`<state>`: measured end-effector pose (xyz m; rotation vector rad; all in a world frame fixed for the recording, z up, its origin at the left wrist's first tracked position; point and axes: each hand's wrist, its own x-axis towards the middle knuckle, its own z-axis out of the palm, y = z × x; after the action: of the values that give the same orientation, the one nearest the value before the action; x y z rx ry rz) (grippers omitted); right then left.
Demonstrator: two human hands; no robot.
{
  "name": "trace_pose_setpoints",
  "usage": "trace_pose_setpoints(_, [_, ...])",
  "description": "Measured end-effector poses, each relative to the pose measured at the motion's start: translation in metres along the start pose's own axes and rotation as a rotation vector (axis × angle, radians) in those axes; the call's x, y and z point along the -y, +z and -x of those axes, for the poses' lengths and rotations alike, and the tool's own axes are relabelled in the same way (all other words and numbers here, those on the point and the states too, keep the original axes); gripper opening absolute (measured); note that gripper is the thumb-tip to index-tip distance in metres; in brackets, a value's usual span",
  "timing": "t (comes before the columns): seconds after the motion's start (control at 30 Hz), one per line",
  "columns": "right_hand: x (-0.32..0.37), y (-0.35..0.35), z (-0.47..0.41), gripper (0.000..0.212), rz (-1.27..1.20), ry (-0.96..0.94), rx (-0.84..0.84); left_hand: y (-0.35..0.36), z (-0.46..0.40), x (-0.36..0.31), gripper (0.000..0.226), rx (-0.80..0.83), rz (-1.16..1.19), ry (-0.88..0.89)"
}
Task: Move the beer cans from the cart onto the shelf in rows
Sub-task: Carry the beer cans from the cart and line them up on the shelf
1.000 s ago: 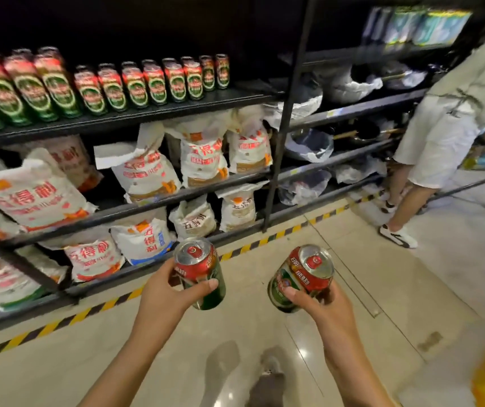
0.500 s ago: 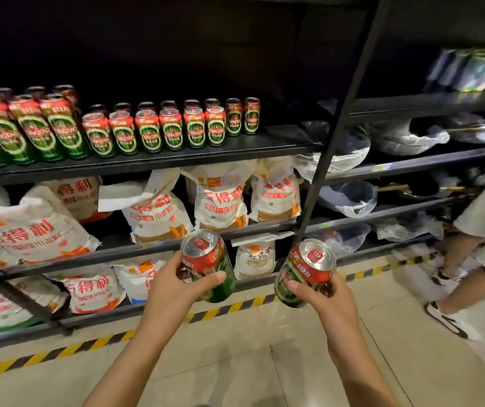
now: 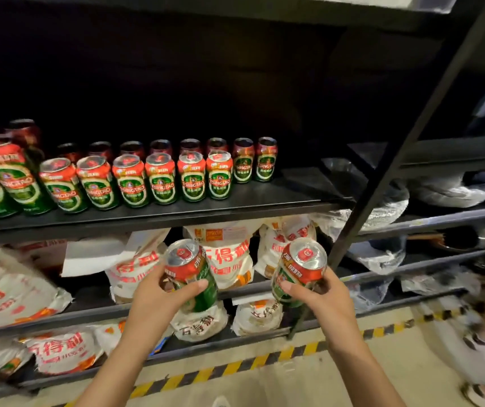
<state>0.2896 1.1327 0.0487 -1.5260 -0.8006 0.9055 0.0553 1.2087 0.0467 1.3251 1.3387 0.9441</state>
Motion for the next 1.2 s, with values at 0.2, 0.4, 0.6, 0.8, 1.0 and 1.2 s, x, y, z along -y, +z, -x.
trace_pose_setpoints(0.2, [0.021, 0.010, -0.079, 0.038, 0.031, -0.031, -0.061, 0.041, -0.088, -0.035, 0.044, 0.080, -0.030, 0.083])
trace_pose_setpoints(0.4, [0.039, 0.013, -0.135, 0.037, 0.052, -0.055, -0.051, 0.084, -0.143, -0.065, 0.050, 0.138, -0.010, 0.121])
trace_pose_setpoints(0.6, [0.046, 0.016, -0.196, 0.041, 0.104, -0.062, 0.056, 0.119, -0.184, -0.070, 0.058, 0.096, -0.038, 0.119])
trace_pose_setpoints(0.8, [0.039, 0.009, -0.250, 0.047, 0.159, -0.068, 0.172, 0.149, -0.209, -0.066, 0.063, -0.016, -0.130, 0.059])
trace_pose_setpoints(1.0, [0.029, 0.004, -0.285, 0.052, 0.173, -0.068, 0.273, 0.167, -0.217, -0.066, 0.063, -0.131, -0.217, 0.032])
trace_pose_setpoints(1.2, [0.027, 0.008, -0.302, 0.051, 0.151, -0.109, 0.333, 0.175, -0.220, -0.068, 0.063, -0.238, -0.239, 0.023])
